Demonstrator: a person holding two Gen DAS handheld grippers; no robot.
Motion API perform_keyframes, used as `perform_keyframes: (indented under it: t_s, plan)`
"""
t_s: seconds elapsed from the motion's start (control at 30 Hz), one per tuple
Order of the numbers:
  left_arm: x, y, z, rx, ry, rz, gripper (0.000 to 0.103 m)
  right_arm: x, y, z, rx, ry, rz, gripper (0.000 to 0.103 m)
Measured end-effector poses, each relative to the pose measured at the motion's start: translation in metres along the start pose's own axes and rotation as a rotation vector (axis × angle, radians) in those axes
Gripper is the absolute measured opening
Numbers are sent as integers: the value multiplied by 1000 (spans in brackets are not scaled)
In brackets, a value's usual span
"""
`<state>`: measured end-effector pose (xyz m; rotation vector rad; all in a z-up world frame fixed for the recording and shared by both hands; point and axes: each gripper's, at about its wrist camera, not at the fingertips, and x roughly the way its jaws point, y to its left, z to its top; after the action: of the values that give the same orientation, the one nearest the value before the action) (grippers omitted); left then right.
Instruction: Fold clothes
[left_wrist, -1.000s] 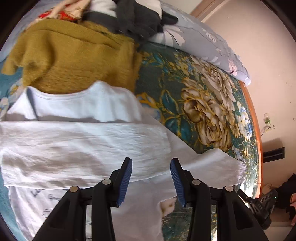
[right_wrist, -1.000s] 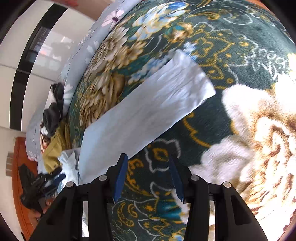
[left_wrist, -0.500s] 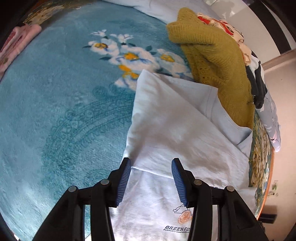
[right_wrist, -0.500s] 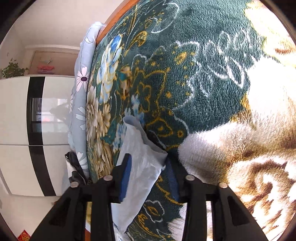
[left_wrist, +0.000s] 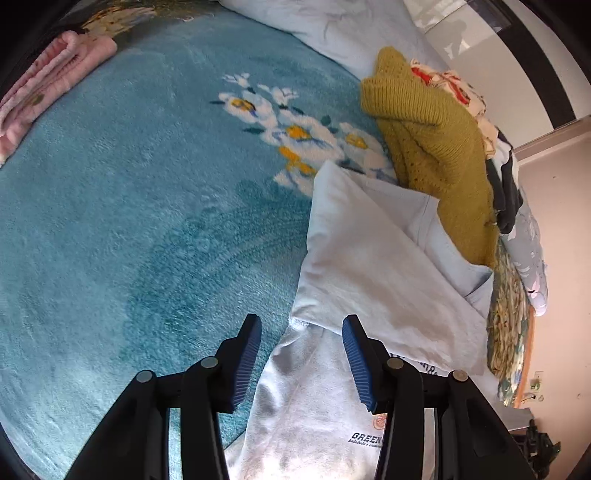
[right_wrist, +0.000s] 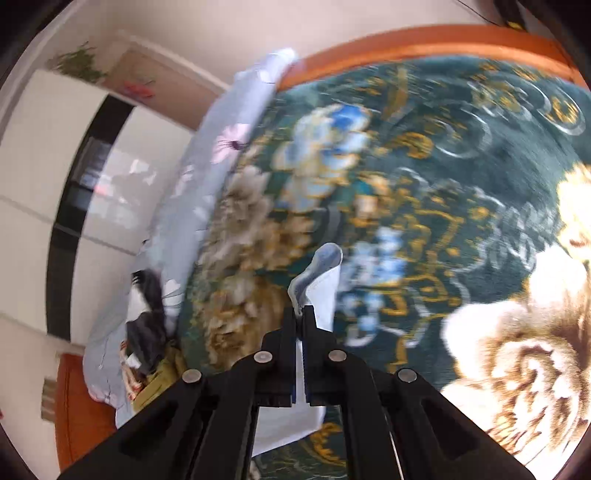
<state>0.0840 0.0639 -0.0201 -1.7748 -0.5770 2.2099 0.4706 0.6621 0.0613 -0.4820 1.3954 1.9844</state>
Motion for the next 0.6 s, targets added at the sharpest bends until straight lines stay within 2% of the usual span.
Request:
perform_keyframes:
  t_s: [0.07, 0.13, 0.23, 0.33, 0.43, 0.6]
  plan:
    - [-13, 0, -1, -11, -24, -28, 50, 5, 51, -11, -54, 21, 144, 2]
    - [-27, 3, -1, -14, -46, -49, 50, 18, 89, -26, -27, 72, 294, 2]
    - [-48, 10, -2, -6, -82, -71, 50, 50, 143, -58, -19, 180, 418, 2]
    - [-63, 25, -6, -8, -105, -82, 52, 89, 194, -101, -52, 299, 466, 2]
    - [-74, 39, -10, -13, -115, -84, 53, 127, 240, -155, -117, 417, 470, 2]
    - [-74, 68, -19, -33, -101, -68, 53, 193, 273, -253, -111, 598, 415, 2]
